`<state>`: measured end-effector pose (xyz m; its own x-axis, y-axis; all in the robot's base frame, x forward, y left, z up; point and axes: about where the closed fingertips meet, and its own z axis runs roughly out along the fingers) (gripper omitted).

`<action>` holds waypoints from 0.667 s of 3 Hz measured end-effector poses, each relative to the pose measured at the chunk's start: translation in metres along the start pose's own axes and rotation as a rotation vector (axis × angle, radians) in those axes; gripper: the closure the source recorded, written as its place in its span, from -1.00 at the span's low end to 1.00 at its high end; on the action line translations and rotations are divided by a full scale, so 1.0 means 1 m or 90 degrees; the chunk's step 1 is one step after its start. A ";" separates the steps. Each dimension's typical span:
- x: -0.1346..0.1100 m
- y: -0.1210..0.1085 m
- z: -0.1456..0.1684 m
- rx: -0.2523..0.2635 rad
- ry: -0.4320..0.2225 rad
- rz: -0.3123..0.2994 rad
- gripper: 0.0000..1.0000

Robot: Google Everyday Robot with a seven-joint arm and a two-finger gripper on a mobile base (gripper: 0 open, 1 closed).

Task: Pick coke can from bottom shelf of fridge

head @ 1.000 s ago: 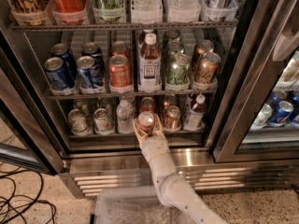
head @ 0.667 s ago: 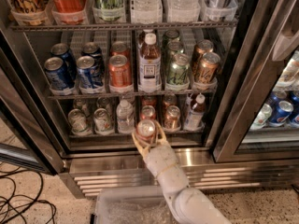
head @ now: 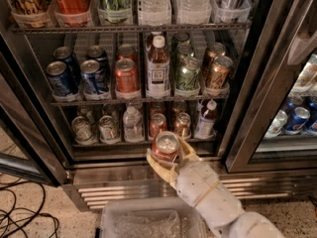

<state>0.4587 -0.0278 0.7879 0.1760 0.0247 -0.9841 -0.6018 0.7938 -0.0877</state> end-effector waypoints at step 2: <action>-0.112 0.021 -0.070 -0.076 -0.090 -0.036 1.00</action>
Offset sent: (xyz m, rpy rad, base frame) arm -0.1562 -0.0299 0.1474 0.0166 -0.2773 0.2812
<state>0.3715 -0.0567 0.8851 0.3155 0.0741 -0.9460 -0.6746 0.7187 -0.1687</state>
